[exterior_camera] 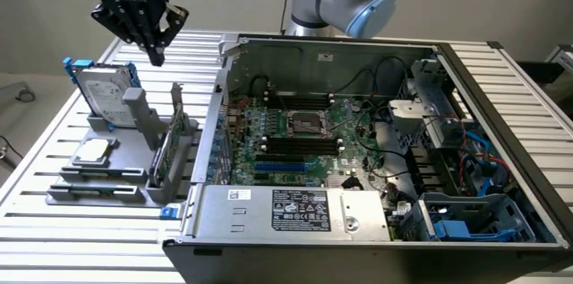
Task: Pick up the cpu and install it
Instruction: 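Reach for the cpu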
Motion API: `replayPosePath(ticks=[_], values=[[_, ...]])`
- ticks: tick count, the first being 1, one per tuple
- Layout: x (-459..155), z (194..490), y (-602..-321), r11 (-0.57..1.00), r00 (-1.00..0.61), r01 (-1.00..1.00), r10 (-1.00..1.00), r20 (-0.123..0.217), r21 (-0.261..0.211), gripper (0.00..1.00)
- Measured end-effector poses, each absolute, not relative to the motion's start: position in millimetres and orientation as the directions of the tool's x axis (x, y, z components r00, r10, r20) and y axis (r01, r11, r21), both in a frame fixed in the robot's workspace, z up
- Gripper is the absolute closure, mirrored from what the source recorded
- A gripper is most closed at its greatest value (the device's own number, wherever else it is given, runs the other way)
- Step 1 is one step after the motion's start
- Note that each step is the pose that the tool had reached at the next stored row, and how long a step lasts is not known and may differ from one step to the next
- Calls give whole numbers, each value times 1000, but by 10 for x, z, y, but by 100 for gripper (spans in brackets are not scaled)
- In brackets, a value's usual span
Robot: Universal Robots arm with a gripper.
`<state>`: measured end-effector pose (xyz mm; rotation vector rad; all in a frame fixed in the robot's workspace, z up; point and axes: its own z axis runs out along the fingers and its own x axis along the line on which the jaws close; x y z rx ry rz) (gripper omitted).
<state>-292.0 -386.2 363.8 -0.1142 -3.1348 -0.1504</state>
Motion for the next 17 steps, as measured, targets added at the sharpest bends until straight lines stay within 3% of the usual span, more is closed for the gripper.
replayPosePath(ticks=[17], values=[[-3694,3516,-3862,994,-997,74,73,15,85,89]])
